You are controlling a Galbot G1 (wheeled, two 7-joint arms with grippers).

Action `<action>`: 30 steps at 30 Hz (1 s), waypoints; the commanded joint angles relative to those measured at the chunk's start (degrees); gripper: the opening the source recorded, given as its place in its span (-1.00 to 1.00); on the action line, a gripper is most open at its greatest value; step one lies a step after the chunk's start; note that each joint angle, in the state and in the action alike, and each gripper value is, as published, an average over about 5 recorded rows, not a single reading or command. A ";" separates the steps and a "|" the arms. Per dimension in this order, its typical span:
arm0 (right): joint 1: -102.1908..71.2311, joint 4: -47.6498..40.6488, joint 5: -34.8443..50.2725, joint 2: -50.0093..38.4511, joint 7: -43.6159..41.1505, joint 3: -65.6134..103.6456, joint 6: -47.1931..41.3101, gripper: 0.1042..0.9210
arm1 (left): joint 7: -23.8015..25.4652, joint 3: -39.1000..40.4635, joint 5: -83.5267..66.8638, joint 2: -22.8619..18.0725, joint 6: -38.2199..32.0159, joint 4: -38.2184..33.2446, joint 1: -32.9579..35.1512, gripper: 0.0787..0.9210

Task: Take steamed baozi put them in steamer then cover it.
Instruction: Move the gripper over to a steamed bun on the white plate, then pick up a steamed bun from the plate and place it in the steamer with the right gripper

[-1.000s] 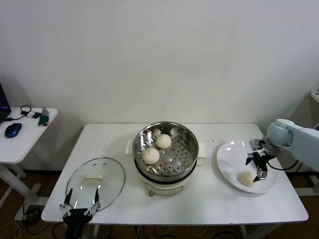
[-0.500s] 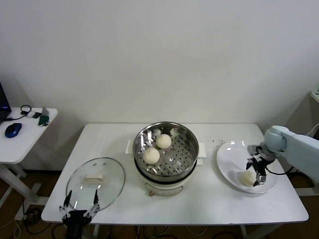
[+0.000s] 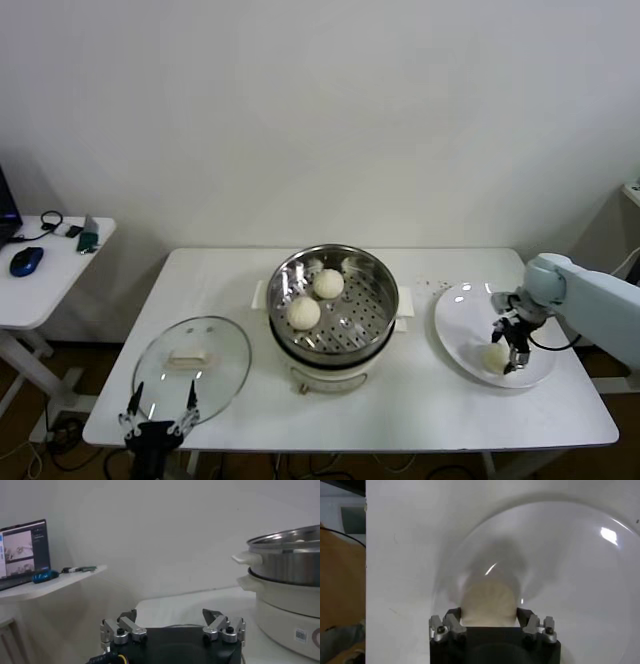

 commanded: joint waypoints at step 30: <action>42.82 23.16 -1.23 27.35 -8.88 -20.70 29.90 0.49 | 0.83 0.33 0.25 0.20 -1.42 -1.53 2.13 0.77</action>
